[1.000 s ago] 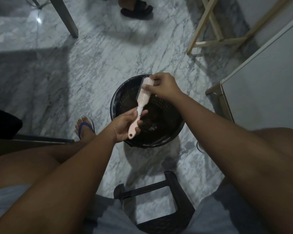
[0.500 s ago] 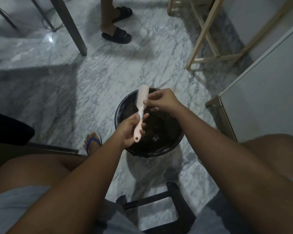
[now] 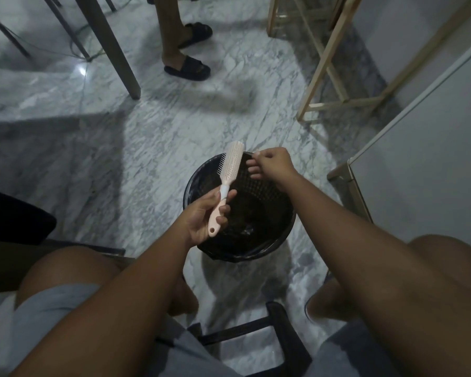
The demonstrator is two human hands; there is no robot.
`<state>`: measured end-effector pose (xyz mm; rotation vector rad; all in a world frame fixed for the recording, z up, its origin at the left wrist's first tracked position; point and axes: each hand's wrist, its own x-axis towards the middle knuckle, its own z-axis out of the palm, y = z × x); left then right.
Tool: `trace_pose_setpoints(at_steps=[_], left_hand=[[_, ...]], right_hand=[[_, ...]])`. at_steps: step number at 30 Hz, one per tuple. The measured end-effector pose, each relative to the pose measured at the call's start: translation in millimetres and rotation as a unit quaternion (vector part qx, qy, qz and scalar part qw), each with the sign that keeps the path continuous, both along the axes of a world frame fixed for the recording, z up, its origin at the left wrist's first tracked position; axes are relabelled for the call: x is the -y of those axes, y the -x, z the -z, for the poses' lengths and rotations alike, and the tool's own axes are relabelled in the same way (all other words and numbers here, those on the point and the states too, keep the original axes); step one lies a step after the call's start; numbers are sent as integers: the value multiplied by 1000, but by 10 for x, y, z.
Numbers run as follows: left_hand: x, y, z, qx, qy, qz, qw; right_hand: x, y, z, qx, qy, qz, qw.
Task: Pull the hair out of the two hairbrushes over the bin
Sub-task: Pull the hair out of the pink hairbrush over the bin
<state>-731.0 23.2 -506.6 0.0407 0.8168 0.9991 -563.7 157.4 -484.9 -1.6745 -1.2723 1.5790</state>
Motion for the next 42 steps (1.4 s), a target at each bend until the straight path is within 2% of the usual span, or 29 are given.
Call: trace_pose_setpoints(at_steps=[2, 5, 8, 12, 15, 19, 35, 39, 42], left_hand=[[7, 15, -11, 1, 1, -4, 1000], [20, 17, 17, -15, 18, -16, 1000], [13, -53, 39, -67, 46, 0, 997], [50, -136, 117, -198, 97, 63, 973], [87, -157, 188, -226, 121, 34, 966], [71, -157, 331, -271, 156, -2, 950], [-91, -263, 520, -261, 209, -13, 942], [-221, -305, 202, -271, 209, -2, 940], [-390, -375, -323, -278, 197, 6, 940]], right_hand=[[-51, -56, 22, 28, 8, 17, 999], [37, -65, 96, 133, 5, -62, 989], [342, -53, 269, 278, -97, -219, 930], [715, 3, 615, 335, -115, -334, 873], [765, -14, 704, 377, -98, -360, 848], [732, -34, 740, 409, -128, -379, 820], [546, -8, 830, 408, -130, -375, 822], [405, -25, 458, 403, -133, -372, 826], [286, -112, -57, 394, -145, -343, 840]])
